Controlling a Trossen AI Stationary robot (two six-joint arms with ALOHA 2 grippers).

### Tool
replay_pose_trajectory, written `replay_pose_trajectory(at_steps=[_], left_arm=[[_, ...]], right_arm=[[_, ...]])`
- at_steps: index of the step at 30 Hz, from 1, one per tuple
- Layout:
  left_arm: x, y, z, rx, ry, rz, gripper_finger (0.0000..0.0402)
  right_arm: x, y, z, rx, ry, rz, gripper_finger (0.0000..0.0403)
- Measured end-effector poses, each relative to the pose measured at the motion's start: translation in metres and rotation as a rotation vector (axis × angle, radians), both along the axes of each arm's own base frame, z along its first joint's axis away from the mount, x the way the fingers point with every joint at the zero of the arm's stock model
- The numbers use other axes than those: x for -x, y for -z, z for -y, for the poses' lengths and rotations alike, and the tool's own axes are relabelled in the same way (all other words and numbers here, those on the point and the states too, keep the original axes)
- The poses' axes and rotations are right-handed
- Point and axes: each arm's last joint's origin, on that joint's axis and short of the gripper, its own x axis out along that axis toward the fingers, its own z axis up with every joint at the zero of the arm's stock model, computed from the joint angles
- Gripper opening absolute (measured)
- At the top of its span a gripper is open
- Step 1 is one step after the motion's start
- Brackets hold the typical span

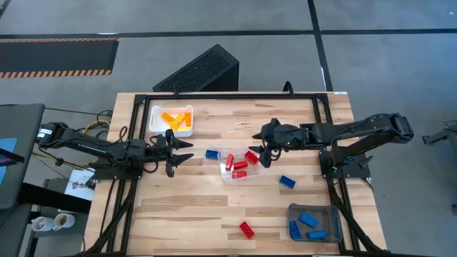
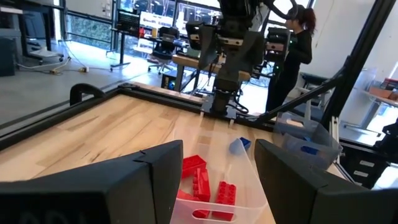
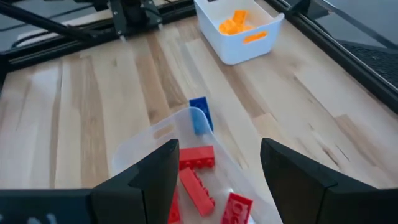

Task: Sort & place blocks by color
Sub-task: Put the blue game piece into the black bin

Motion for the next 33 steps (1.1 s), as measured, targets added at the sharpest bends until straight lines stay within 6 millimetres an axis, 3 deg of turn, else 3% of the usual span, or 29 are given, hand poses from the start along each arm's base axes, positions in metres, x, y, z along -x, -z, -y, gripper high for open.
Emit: replay_pose_trajectory(at_steps=[33], left_arm=[[0.0001, 0.0005, 0.0012, -0.002, 0.008, -0.005, 0.0182]], right_arm=[[0.0032, 0.0043, -0.0013, -0.009, 0.028, -0.048, 0.0249]])
